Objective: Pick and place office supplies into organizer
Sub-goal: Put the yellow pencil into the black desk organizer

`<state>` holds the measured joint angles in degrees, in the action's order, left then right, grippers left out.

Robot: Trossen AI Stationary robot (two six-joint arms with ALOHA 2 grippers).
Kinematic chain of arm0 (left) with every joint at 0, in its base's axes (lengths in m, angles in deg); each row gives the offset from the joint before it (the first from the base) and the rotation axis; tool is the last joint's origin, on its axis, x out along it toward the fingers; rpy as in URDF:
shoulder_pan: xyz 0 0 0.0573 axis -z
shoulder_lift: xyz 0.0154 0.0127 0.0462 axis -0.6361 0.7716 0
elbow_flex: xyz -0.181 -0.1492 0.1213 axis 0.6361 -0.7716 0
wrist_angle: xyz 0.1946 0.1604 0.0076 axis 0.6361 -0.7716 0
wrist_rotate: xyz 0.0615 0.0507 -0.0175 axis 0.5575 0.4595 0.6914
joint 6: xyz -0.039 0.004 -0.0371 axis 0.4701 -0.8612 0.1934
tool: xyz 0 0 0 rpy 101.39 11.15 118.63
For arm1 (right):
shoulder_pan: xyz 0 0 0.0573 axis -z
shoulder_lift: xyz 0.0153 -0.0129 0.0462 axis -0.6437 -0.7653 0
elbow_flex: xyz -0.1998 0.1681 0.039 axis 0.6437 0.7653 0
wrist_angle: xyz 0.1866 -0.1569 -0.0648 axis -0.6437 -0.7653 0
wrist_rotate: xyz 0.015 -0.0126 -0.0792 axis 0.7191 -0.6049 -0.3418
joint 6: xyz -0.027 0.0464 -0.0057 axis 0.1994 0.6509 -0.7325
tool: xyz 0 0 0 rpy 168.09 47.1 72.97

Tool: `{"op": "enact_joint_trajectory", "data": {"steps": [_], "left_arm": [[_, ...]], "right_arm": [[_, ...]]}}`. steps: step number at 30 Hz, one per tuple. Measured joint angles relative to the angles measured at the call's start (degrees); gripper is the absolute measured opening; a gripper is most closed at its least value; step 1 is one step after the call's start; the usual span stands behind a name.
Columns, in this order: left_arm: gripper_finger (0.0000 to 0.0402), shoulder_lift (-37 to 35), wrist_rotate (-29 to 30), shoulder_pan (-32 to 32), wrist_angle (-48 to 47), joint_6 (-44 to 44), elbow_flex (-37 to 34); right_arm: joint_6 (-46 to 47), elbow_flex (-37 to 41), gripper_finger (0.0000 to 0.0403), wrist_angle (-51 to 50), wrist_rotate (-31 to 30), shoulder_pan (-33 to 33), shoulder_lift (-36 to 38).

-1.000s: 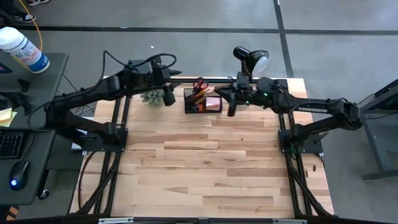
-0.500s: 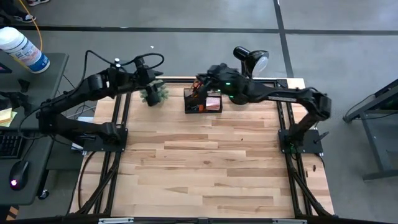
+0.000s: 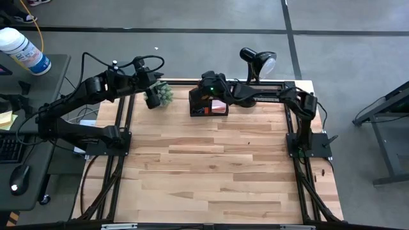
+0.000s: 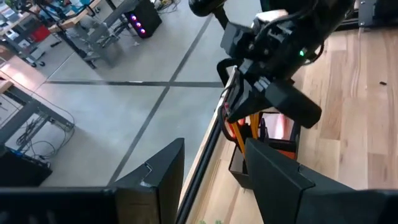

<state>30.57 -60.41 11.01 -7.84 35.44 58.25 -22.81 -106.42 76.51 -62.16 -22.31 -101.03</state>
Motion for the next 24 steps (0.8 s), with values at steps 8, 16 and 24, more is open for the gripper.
{"op": "enact_joint_trajectory", "data": {"steps": [8, 16, 24], "left_arm": [[0.0156, 0.09, 0.04, 0.0, -0.02, -0.02, 0.0], [0.0156, 0.75, 0.51, 0.0, 0.06, 0.0, -0.02], [0.0156, 1.2, 0.7, 0.0, 0.18, 0.17, -0.04]], "right_arm": [[9.23, -0.02, 0.0044, -1.95, 4.62, 1.81, -2.72], [10.0, 0.0, 0.0128, -3.43, 8.21, 2.96, -1.73], [9.73, -0.04, 0.0161, -12.04, 10.27, 3.22, 3.99]]}}
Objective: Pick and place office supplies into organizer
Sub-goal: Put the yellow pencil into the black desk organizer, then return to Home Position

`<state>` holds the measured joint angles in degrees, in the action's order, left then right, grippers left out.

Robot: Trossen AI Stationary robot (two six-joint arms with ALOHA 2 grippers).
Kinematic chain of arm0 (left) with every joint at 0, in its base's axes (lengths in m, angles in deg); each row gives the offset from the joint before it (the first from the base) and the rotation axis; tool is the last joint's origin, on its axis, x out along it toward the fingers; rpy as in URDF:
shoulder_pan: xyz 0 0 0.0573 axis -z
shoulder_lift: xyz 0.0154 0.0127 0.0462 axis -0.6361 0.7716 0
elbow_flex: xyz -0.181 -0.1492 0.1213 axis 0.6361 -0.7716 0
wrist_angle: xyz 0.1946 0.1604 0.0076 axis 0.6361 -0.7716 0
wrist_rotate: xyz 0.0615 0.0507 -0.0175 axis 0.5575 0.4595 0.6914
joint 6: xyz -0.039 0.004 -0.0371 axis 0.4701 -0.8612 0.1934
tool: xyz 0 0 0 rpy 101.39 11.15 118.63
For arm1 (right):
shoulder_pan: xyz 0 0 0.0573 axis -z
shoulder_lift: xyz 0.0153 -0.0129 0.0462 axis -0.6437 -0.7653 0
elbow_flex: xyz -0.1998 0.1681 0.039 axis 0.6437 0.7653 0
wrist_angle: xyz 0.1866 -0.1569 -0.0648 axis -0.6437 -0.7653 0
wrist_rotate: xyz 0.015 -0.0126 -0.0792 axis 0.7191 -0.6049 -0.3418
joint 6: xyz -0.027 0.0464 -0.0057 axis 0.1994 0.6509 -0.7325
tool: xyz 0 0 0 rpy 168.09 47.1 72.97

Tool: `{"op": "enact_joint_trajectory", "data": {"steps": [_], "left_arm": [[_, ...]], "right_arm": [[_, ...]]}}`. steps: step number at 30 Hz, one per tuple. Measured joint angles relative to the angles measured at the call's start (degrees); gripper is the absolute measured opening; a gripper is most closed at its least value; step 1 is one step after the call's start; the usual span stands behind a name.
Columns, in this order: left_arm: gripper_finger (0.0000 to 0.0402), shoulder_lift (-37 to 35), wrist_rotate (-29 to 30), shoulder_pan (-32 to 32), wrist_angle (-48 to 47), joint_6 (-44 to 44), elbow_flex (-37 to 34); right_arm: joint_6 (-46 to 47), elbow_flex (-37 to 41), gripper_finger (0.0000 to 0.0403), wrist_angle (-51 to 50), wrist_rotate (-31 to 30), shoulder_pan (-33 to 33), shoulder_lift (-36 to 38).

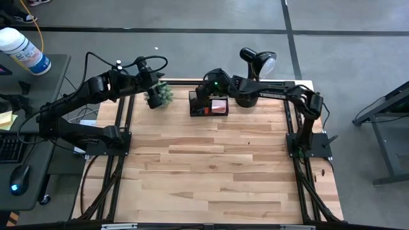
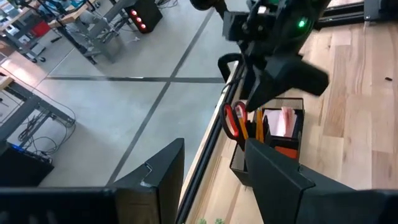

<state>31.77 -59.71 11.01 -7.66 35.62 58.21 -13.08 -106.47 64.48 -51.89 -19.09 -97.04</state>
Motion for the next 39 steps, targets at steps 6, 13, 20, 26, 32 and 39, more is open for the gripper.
{"op": "enact_joint_trajectory", "data": {"steps": [6, 13, 20, 26, 32, 39], "left_arm": [[0.0156, 0.32, -0.64, 0.0, 0.15, -0.6, -0.89], [0.0156, -6.24, -8.5, 0.02, 10.89, 0.04, -12.04], [0.0156, -19.42, -11.36, 0.02, 29.62, 4.31, -29.83], [0.0156, -31.05, -9.01, 0.04, 36.73, 13.04, -41.89], [0.0135, -38.46, -9.64, 0.15, 39.62, 18.37, -49.44], [0.0071, -43.98, -7.8, 3.56, 46.56, 22.13, -57.98]], "right_arm": [[-6.04, 0.0, 0.0145, -11.49, 2.04, -0.72, 6.36], [-17.47, 0.0, 0.0031, -23.54, 1.62, -4.7, 14.08], [-24.71, 0.0, 0.001, -24.93, 7.75, -8.86, 16.15], [-20.99, 6.01, 0.0002, -21.31, 15.31, -8.95, 16.82], [-13.13, 15.43, 0.0001, -12.99, 18.1, -9.04, 19.62], [-6.39, 19.04, 0.0001, -9.86, 18.34, -9.23, 20.94]]}}
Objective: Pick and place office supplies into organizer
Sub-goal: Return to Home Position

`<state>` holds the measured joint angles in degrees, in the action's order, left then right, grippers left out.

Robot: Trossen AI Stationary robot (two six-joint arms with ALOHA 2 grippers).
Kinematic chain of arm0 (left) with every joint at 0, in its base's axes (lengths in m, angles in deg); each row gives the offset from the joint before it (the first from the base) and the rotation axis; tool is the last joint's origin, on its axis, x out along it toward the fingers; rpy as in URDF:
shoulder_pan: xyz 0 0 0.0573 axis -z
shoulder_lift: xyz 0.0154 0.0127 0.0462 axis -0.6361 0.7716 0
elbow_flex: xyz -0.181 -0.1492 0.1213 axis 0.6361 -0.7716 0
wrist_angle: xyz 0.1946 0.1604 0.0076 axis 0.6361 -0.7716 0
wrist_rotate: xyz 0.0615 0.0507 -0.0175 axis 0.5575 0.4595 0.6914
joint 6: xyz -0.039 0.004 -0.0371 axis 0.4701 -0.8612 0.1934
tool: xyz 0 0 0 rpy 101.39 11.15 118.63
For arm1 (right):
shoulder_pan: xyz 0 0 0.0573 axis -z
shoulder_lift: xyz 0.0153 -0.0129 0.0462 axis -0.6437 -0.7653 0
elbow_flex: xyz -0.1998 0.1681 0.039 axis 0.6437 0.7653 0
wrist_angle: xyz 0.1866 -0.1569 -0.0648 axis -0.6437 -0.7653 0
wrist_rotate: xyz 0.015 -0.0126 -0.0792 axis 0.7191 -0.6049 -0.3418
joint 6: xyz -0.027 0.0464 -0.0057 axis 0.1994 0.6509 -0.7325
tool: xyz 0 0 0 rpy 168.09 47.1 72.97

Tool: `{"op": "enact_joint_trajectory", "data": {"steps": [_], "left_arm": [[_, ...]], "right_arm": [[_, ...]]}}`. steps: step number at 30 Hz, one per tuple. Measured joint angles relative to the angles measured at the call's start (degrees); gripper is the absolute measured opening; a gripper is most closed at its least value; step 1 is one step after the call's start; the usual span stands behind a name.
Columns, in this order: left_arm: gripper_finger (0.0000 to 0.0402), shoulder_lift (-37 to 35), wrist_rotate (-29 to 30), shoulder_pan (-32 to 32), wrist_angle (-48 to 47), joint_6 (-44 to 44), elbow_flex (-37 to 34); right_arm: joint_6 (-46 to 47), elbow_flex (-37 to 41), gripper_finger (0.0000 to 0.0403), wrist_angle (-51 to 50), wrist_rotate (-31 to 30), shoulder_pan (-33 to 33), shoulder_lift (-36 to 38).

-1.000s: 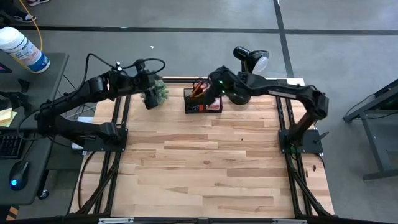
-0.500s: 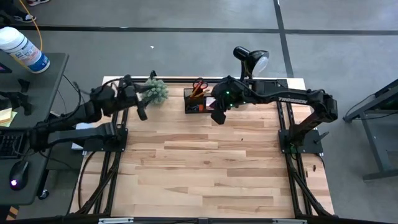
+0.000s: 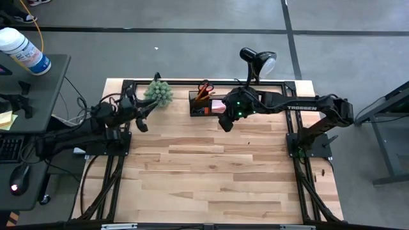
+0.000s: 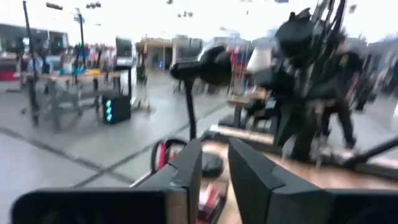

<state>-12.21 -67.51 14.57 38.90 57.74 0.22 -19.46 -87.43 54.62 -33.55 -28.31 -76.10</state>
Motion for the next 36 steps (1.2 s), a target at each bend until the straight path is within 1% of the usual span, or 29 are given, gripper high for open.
{"op": "enact_joint_trajectory", "data": {"steps": [2, 4, 8, 10, 14, 18, 21, 26, 30, 33, 36], "left_arm": [[0.0054, -0.93, 1.22, 1.74, 2.95, 0.82, -2.34], [0.0036, -1.53, 2.48, 3.67, 3.52, 1.44, -4.37], [0.0005, -2.74, 5.75, 7.11, 7.86, 1.43, -7.24], [0.0005, -3.43, 6.53, 8.17, 8.98, 0.19, -7.73], [0.0009, -6.45, 7.34, 8.87, 7.72, -1.85, -7.78], [0.0002, -11.25, 8.42, 8.83, 2.03, -3.07, -7.76], [0.0004, -15.03, 8.9, 8.83, -1.22, -2.93, -7.72], [0.0002, -14.81, 7.68, 8.83, -2.31, -2.62, -7.73], [0.0001, -14.76, 5.39, 8.83, -3.63, -2.12, -7.74], [0.0003, -14.77, 4.87, 8.83, -4.43, -1.55, -7.72], [0.0001, -14.77, 4.03, 8.83, -6.92, -1.78, -7.72]], "right_arm": [[0.33, 0.0, 0.0001, -0.03, 0.31, -0.23, 0.0], [1.32, 0.0, 0.0001, -0.43, 0.93, -0.31, 0.0], [1.53, 0.0, 0.0, -1.29, 1.33, -0.29, 0.0], [1.53, 0.0, 0.0, -2.02, 1.57, -0.29, 0.28], [1.21, 0.0, 0.0, -5.13, 1.18, -0.29, 1.6], [0.23, 0.0, 0.0, -7.97, -0.29, -0.29, 3.32], [0.05, -0.02, 0.0, -7.85, -1.99, -0.29, 4.8], [-0.06, -0.02, 0.0, -8.04, -3.69, -0.52, 5.83], [-0.4, 0.59, 0.0, -8.24, -4.92, -1.42, 6.17], [0.94, 3.7, 0.0, -7.42, -6.27, -2.87, 7.59], [2.86, 7.65, 0.0, -3.77, -7.47, -4.84, 11.45]]}}
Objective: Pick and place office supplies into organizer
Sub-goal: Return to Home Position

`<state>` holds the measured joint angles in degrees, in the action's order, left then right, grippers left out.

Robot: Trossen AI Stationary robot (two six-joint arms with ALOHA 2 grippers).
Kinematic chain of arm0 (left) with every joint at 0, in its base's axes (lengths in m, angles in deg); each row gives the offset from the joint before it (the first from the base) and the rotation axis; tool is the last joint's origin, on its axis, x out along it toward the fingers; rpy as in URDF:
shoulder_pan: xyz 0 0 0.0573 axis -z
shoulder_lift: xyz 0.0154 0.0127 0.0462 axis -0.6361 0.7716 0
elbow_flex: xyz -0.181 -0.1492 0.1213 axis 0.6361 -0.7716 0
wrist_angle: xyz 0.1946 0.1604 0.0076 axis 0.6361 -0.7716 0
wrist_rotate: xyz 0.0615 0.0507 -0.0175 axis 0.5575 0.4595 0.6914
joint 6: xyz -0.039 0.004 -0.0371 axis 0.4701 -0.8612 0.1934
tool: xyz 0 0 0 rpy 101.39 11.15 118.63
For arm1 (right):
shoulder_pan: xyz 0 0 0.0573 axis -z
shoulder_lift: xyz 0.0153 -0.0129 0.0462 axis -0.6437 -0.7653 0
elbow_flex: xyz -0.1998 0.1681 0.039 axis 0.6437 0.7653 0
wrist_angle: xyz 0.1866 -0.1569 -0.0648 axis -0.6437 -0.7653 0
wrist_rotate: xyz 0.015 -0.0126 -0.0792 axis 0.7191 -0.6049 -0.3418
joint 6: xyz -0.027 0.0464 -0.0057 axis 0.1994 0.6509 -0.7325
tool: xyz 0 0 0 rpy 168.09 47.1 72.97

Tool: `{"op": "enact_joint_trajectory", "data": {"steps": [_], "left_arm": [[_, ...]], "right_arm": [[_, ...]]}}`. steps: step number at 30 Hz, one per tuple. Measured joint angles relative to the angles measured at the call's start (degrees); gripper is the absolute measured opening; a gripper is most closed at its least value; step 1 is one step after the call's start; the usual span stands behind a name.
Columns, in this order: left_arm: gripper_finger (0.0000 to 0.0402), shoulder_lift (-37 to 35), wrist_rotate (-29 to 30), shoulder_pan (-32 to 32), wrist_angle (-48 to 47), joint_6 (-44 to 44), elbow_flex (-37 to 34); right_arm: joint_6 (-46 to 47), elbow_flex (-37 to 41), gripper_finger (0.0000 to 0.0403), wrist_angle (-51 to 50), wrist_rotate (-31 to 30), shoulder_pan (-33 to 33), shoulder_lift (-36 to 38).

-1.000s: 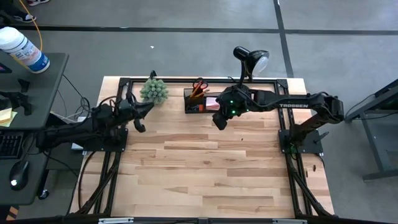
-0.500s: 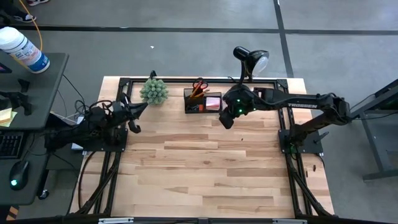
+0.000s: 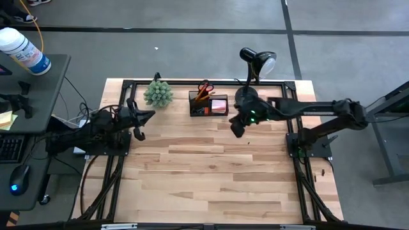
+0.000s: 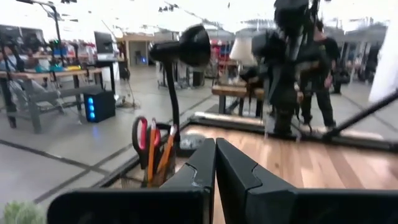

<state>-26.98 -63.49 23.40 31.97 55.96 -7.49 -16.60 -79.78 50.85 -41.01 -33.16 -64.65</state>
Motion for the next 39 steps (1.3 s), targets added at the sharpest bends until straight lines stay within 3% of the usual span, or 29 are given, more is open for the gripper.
{"op": "enact_joint_trajectory", "data": {"steps": [9, 21, 34, 39], "left_arm": [[0.0012, 0.02, -0.49, 0.0, -8.8, 0.49, 0.0], [0.0014, 0.02, -0.49, 0.0, -11.49, 0.51, 0.0], [0.0009, 0.02, -0.48, 0.0, -11.47, 0.51, 0.0], [0.0008, 0.02, -0.48, 0.0, -11.46, 0.51, 0.0]], "right_arm": [[7.07, 15.97, 0.0, 4.54, -9.36, -5.81, 19.92], [9.61, 35.39, 0.0, 5.67, -15.26, -10.44, 47.48], [2.39, 38.34, 0.0, -0.8, -23.04, -11.21, 71.22], [0.04, 39.27, 0.0, -0.16, -26.19, -11.21, 72.52]]}}
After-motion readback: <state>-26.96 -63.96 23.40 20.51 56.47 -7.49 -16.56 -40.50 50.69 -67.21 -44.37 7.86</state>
